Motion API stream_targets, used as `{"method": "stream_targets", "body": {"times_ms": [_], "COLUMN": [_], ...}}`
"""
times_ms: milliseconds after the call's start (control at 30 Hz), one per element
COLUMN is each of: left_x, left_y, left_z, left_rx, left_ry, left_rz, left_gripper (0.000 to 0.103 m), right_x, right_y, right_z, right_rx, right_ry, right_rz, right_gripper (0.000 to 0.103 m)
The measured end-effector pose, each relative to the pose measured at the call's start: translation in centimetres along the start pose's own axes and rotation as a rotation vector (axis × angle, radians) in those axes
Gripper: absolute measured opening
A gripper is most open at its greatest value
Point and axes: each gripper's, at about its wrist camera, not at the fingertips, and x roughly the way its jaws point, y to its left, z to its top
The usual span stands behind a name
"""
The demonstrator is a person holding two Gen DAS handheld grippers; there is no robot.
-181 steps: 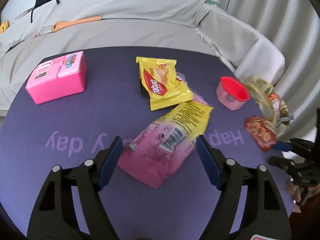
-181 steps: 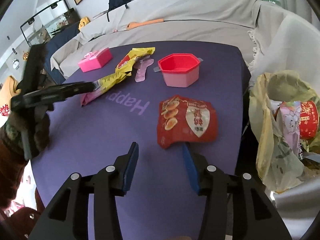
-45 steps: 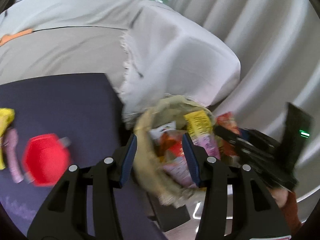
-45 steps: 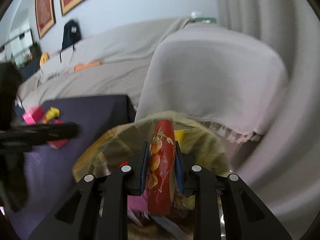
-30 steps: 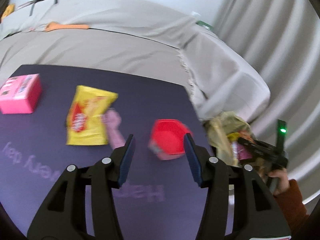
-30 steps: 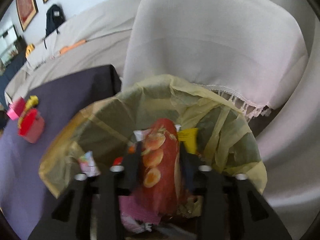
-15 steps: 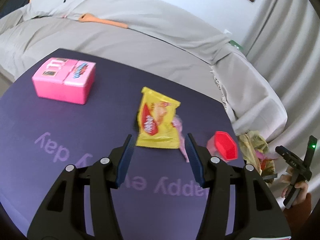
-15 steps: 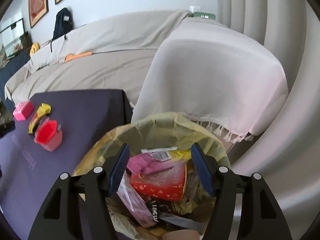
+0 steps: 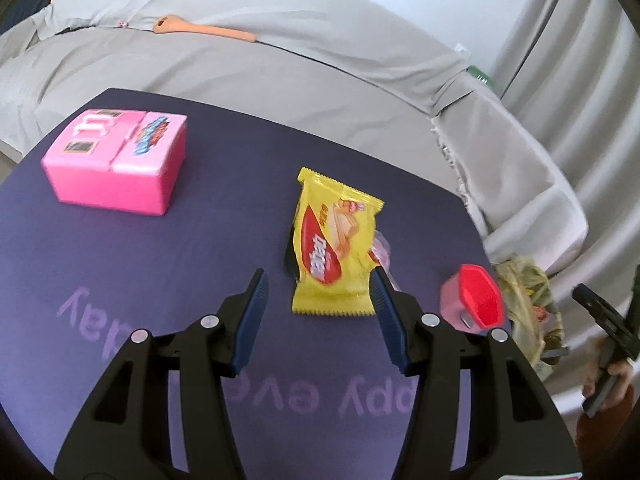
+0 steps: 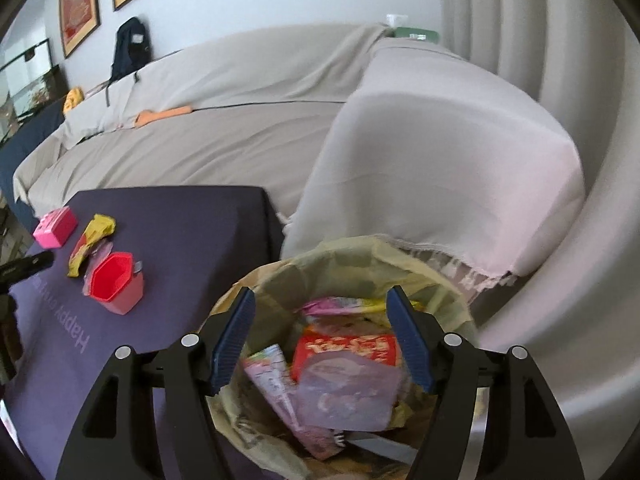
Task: Collect trash
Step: 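Move both tools back toward the yellow wafer and pink spoon, then grasp the yellow Nabati wafer with the left tool while the right tool grasps the pink spoon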
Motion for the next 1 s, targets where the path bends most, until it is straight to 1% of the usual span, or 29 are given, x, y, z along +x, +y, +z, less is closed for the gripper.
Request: {"method": "stream_targets", "body": {"times_ms": [67,200,267,300,333,367,400,500,633,800,900,1000], "left_x": [1.3,4.1,5.4,5.6,5.6,5.5,5.5,3.8,0.7,-3.3,-5.7,-7.3], "left_y": [-0.3,-1.0,-1.4,-1.6,-1.6,-1.6,-1.5,-1.0,0.8,4.3,6.7,8.3], "left_z": [0.6,2.0,2.3,2.3,2.2,2.2,2.1,1.5,0.4,-1.6,-2.8,-3.8], "left_rx": [0.013,0.051,0.077,0.077,0.075,0.077,0.080,0.083,0.058,0.046,0.011,-0.003], "left_ry": [0.018,0.046,0.080,0.091,0.089,0.097,0.104,0.094,0.085,0.082,0.059,0.030], "left_rz": [0.017,0.101,0.131,0.126,0.121,0.121,0.120,0.090,0.079,0.146,0.163,0.165], "left_gripper": [0.050,0.050,0.050,0.045,0.032,0.026,0.016,0.010,0.009,0.009,0.009,0.009], "right_x": [0.1,0.1,0.1,0.1,0.1,0.1,0.1,0.1,0.4,1.8,3.3,5.2], "right_y": [1.1,3.1,4.1,4.5,5.1,5.5,6.0,7.8,12.1,18.3,22.7,27.4], "right_z": [-0.2,-0.4,-0.4,-0.3,-0.3,-0.2,-0.1,0.2,0.7,0.6,0.6,0.8], "right_rx": [-0.020,-0.054,-0.067,-0.072,-0.077,-0.079,-0.082,-0.097,-0.157,-0.236,-0.280,-0.331], "right_ry": [-0.008,-0.016,-0.015,-0.016,-0.016,-0.017,-0.017,-0.020,-0.026,-0.020,0.009,0.047], "right_rz": [0.000,0.012,0.029,0.032,0.036,0.042,0.051,0.074,0.117,0.161,0.198,0.202], "right_gripper": [0.065,0.065,0.065,0.065,0.065,0.065,0.065,0.065,0.065,0.065,0.065,0.065]}}
